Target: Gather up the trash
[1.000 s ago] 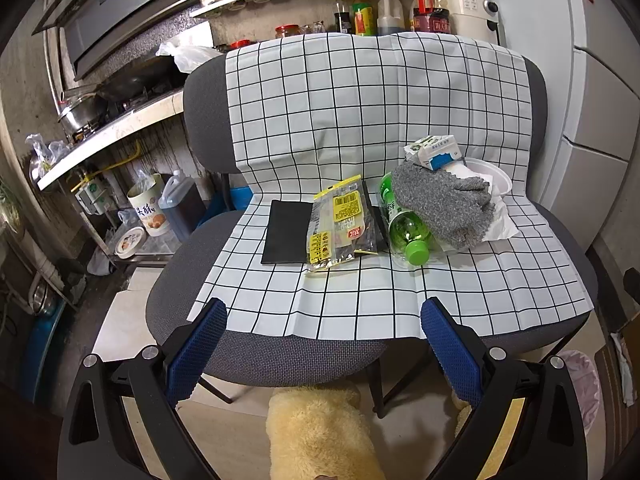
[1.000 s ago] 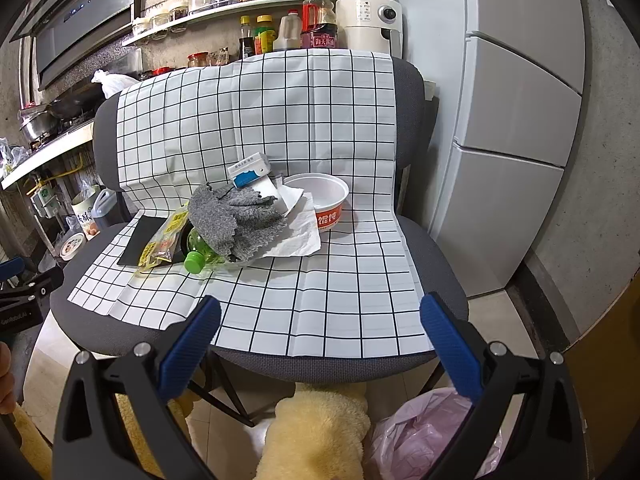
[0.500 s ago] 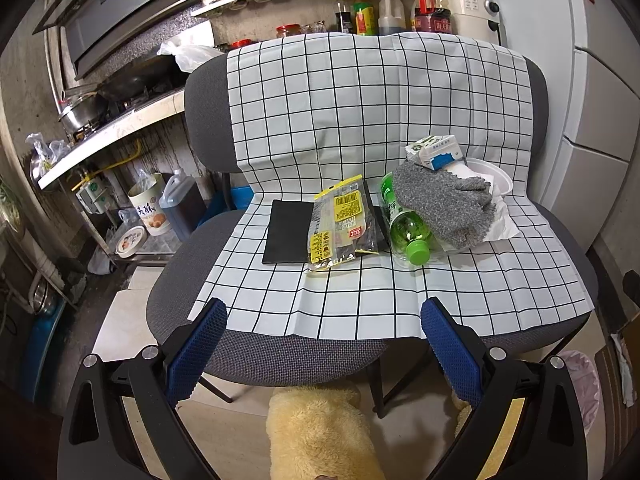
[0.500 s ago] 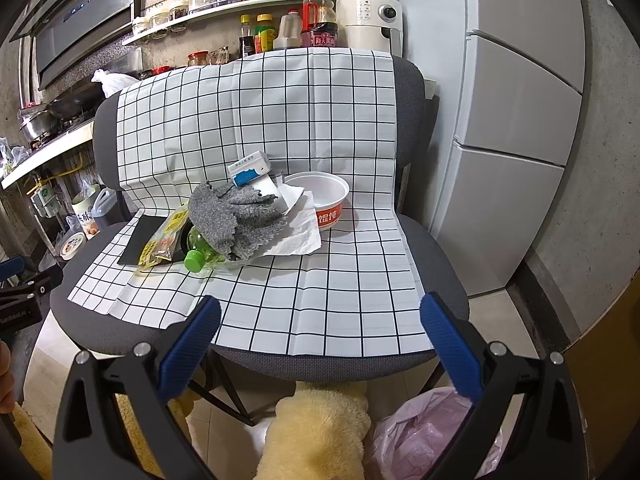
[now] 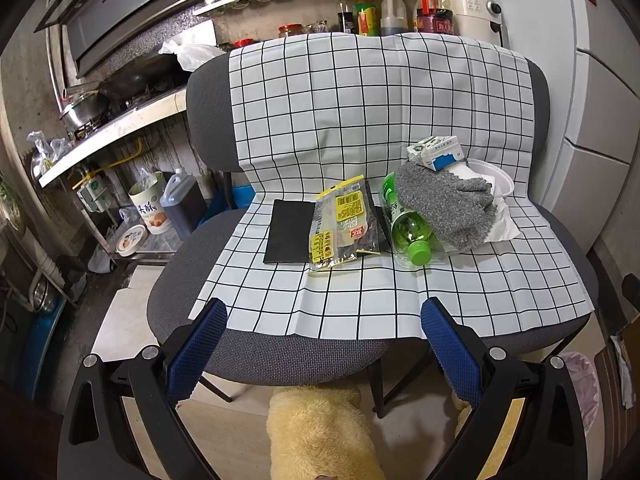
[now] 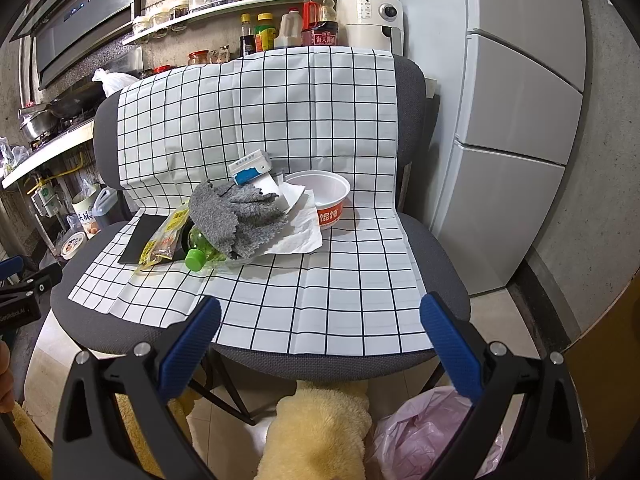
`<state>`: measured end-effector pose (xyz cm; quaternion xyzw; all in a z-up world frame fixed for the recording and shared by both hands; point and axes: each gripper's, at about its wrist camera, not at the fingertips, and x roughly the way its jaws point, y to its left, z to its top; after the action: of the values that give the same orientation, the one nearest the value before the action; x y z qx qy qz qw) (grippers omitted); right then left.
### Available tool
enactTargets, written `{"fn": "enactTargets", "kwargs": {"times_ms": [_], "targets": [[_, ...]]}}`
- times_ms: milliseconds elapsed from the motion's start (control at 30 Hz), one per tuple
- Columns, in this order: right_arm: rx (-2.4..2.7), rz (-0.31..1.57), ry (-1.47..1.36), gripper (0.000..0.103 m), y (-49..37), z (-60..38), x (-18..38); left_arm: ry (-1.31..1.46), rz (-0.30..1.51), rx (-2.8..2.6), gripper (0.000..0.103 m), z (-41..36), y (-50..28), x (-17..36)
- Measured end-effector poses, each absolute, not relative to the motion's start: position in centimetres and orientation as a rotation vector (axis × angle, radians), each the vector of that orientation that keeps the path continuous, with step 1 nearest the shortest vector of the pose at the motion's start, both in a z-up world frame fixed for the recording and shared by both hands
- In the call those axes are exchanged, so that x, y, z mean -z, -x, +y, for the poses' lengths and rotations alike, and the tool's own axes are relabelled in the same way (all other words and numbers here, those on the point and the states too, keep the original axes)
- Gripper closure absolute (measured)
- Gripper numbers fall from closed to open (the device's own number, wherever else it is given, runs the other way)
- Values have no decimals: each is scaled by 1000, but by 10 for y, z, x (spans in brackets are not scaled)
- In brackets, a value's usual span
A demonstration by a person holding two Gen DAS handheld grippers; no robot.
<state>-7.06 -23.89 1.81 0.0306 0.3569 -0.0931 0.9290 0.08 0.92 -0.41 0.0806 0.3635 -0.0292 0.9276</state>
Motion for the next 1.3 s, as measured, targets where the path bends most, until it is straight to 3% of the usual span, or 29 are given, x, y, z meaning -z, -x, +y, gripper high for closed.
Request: {"fn": "enactTargets", "kwargs": {"times_ms": [1300], "targets": [[190, 737, -62, 6, 71, -236, -15, -165, 748, 60, 6, 10, -1, 4]]}}
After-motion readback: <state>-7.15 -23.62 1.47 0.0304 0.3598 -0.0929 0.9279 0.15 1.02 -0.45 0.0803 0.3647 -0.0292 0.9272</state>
